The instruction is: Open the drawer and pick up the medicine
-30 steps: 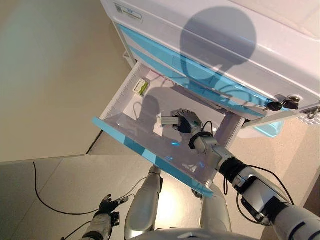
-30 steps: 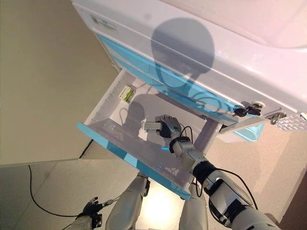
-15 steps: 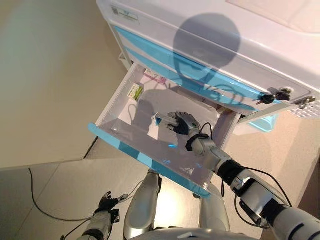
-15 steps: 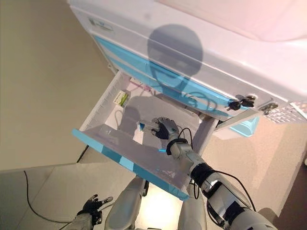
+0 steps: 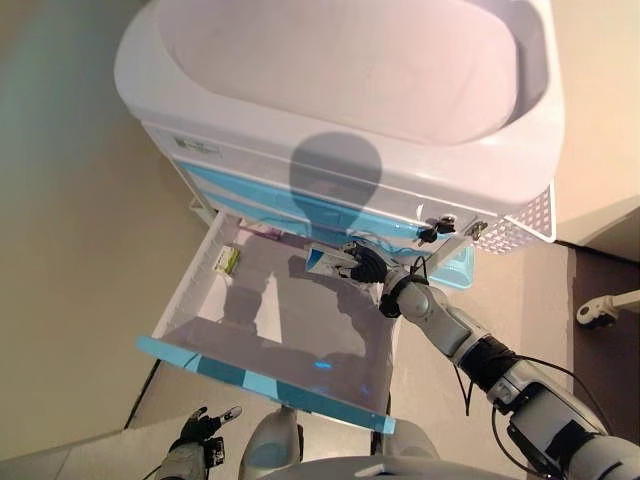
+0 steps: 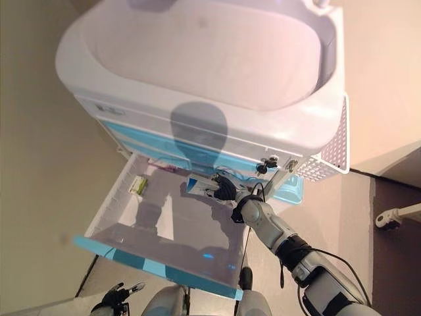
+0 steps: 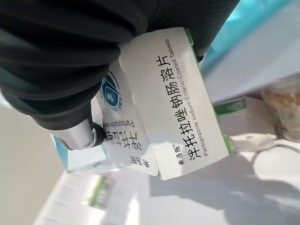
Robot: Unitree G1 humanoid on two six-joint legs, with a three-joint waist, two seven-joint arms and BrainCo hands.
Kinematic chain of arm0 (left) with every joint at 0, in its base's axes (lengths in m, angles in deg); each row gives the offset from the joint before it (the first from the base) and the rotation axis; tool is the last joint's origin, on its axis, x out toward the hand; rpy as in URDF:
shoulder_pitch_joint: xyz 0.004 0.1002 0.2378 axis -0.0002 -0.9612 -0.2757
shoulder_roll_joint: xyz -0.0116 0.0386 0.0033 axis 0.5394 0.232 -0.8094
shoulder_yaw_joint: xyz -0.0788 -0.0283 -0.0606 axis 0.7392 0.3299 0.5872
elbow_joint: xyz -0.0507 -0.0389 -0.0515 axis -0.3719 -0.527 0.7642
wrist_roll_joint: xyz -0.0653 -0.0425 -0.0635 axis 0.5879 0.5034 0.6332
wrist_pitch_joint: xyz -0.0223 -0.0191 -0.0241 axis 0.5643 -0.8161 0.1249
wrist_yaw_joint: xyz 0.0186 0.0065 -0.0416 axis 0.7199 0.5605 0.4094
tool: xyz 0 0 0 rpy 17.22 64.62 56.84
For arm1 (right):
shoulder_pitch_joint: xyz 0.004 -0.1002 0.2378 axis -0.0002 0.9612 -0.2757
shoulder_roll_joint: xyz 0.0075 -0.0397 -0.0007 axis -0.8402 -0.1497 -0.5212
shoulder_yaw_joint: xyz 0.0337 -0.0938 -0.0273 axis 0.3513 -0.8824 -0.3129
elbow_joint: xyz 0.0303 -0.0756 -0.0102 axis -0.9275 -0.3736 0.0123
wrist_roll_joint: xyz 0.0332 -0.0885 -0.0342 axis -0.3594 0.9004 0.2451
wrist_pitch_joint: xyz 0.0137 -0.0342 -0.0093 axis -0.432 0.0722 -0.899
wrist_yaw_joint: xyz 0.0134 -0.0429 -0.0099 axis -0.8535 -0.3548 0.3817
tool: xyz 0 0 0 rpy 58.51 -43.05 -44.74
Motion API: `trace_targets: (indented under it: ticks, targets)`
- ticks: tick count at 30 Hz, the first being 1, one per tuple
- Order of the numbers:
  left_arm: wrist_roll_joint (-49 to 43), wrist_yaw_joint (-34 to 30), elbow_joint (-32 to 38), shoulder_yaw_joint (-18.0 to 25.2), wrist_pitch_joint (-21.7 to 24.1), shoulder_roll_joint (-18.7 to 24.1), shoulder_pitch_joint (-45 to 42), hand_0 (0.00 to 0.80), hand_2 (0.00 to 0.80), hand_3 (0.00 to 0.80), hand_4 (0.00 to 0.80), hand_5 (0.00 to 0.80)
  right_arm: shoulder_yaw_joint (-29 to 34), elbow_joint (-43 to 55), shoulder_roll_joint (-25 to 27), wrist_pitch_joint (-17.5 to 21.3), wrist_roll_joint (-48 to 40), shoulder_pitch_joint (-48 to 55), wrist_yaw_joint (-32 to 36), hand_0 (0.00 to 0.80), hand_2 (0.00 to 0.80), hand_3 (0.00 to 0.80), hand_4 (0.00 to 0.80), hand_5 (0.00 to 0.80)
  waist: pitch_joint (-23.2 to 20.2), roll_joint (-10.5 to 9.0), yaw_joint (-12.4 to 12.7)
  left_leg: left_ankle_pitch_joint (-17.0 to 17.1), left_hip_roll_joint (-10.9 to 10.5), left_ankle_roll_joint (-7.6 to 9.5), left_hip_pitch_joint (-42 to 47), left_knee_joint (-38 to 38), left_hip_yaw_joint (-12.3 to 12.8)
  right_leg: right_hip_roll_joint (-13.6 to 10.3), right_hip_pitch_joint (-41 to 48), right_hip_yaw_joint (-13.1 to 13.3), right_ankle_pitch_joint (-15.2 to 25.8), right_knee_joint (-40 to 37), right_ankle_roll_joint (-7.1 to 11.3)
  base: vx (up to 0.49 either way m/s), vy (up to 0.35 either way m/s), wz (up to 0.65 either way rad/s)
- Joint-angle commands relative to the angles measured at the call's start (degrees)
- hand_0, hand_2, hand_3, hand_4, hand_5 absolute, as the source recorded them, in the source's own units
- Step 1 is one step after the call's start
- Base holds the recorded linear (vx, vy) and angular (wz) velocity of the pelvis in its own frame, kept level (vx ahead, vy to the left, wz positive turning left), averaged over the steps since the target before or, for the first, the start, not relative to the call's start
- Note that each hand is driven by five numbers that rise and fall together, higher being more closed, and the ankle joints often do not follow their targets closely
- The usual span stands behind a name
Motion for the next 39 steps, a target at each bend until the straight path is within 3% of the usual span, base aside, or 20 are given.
trace_targets:
  ticks: [1,7,9,11,13,14,17,23,30,33,34,39]
  targets:
    - [-2.1,-2.2,-2.7,1.9,-0.9,2.9,-1.4,0.000,0.000,0.000,0.000,0.000,1.2,6.5,1.1,1.8,-4.3,-4.5,5.3,0.800,0.800,0.800,0.800,0.800,-2.8,-1.66,-0.1,-4.9,-2.4,1.30,0.9,2.5,1.7,1.3,-0.4,0.5,1.1,0.0,1.41,0.092,-0.060,-0.26]
    - [-1.4,-3.6,-3.5,3.8,-1.7,3.4,-1.5,0.000,0.000,0.000,0.000,0.000,-0.7,15.0,6.4,-0.4,-14.6,-9.3,14.2,0.800,0.800,0.800,0.800,0.800,-5.9,-2.72,-0.4,-5.1,-1.0,0.57,5.1,0.9,4.2,2.6,3.1,1.6,1.1,-1.9,1.26,0.073,-0.054,-0.30]
    - [-1.2,-4.6,-4.0,3.8,-1.9,3.6,-1.7,0.000,0.000,0.000,0.000,0.000,-2.8,20.0,10.7,-2.4,-24.5,-13.2,18.2,0.800,0.800,0.800,0.800,0.800,-7.3,-3.24,-0.9,-4.9,-0.7,0.25,6.4,0.2,4.5,3.0,4.3,1.4,0.8,-2.3,1.16,0.068,-0.038,-0.23]
    - [-1.2,-4.9,-4.1,3.6,-1.9,3.5,-1.7,0.000,0.000,0.000,0.000,0.000,-3.9,21.7,12.9,-3.2,-28.8,-15.3,19.8,0.800,0.800,0.800,0.800,0.800,-7.7,-3.43,-1.1,-4.9,-0.5,0.11,6.9,-0.1,4.6,3.1,4.7,1.4,0.7,-2.5,1.09,0.028,-0.018,-0.04]
    - [-0.9,-5.8,-4.3,3.1,-1.8,3.3,-2.1,0.000,0.000,0.000,0.000,0.000,-6.0,24.9,18.5,-4.1,-39.7,-19.4,21.1,0.800,0.800,0.800,0.800,0.800,-8.7,-3.96,-1.3,-5.0,-0.2,-0.03,7.7,-0.3,4.8,3.3,5.5,1.2,0.5,-2.8,0.94,0.054,-0.034,-0.02]
    - [-0.9,-5.8,-4.3,3.1,-1.8,3.3,-2.1,0.000,0.000,0.000,0.000,0.000,-6.0,25.0,18.6,-4.2,-39.8,-19.4,21.0,0.800,0.800,0.800,0.800,0.800,-8.7,-3.91,-1.2,-5.0,-0.2,-0.03,7.7,-0.4,4.8,3.4,5.5,1.2,0.5,-2.8,0.93,0.057,-0.033,-0.02]
    - [-0.9,-6.3,-4.5,2.1,-1.6,2.8,-2.6,0.000,0.000,0.000,0.000,0.000,-8.6,27.0,24.1,-3.6,-52.0,-23.6,20.6,0.800,0.800,0.800,0.800,0.800,-9.8,-4.59,-1.3,-5.0,0.0,-0.26,8.5,-0.6,5.0,3.6,6.4,1.0,0.5,-3.3,0.86,0.015,-0.009,-0.01]
    - [-1.3,-6.3,-5.1,0.7,-1.6,2.5,-3.2,0.000,0.000,0.000,0.000,0.000,-11.6,27.0,29.4,-1.2,-64.0,-29.0,19.4,0.800,0.800,0.800,0.800,0.800,-10.8,-5.21,-1.2,-5.0,0.2,-0.47,8.9,-0.9,5.0,3.8,6.9,0.5,0.3,-3.6,0.86,0.011,-0.005,0.00]
    - [-1.1,-6.2,-5.7,-0.8,-1.4,2.7,-4.3,0.000,0.000,0.000,0.000,0.000,-12.3,20.9,35.5,3.3,-67.1,-38.5,15.1,0.800,0.800,0.800,0.800,0.800,-11.6,-5.80,-1.1,-4.9,0.4,-0.77,9.1,-1.3,4.7,3.8,7.3,-0.1,0.1,-3.8,1.04,0.000,0.000,0.00]
    - [-0.6,-5.8,-5.7,-1.5,-1.2,3.0,-4.7,0.000,0.000,0.000,0.000,0.000,-11.3,13.1,35.4,4.3,-65.7,-41.8,11.8,0.800,0.800,0.800,0.800,0.800,-11.6,-6.02,-0.9,-4.8,0.3,-0.77,8.9,-1.4,4.3,3.8,7.4,-0.5,0.1,-3.8,1.02,0.000,0.000,0.00]
    - [0.1,-5.7,-6.0,-2.1,-1.2,3.2,-5.0,0.000,0.000,0.000,0.000,0.000,-10.4,6.4,34.1,4.4,-63.9,-43.1,9.1,0.800,0.800,0.800,0.800,0.800,-11.3,-6.22,-0.6,-4.8,0.3,-0.74,8.7,-1.3,3.9,3.7,7.3,-0.8,0.1,-3.7,0.98,0.000,0.005,0.04]
    - [1.4,-5.3,-6.9,-2.7,-1.5,3.6,-5.3,0.000,0.000,0.000,0.000,0.000,-8.4,-4.2,31.0,4.1,-59.8,-45.9,5.2,0.800,0.800,0.800,0.800,0.800,-10.7,-6.46,-0.1,-4.7,0.2,-0.66,8.2,-1.2,3.0,3.6,7.3,-1.4,-0.2,-3.4,0.84,0.003,0.002,0.13]
